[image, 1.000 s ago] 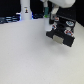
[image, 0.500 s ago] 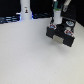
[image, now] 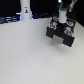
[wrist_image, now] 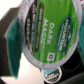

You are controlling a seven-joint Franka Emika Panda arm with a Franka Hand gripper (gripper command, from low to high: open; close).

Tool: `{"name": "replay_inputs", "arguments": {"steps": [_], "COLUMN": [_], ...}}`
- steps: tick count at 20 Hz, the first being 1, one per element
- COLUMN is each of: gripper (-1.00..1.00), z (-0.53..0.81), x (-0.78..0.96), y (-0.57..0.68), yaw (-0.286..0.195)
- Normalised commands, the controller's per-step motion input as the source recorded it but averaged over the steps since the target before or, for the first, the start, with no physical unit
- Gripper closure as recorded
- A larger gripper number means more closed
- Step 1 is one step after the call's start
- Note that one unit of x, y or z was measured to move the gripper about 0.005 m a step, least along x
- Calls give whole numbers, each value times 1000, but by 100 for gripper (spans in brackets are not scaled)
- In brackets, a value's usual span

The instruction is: Open the kcup holder, insert the kcup into the holder, and close the kcup holder

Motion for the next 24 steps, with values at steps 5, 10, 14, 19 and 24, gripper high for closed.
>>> {"name": "replay_inputs", "arguments": {"steps": [5, 10, 14, 19, 24], "gripper": [100, 100, 100, 100, 100], "z": [-55, -84, -168, -250, -278], "x": [-103, -256, -159, -61, -65], "y": [504, 368, 113, 11, -1], "yaw": [74, 113, 100, 70, 67]}}
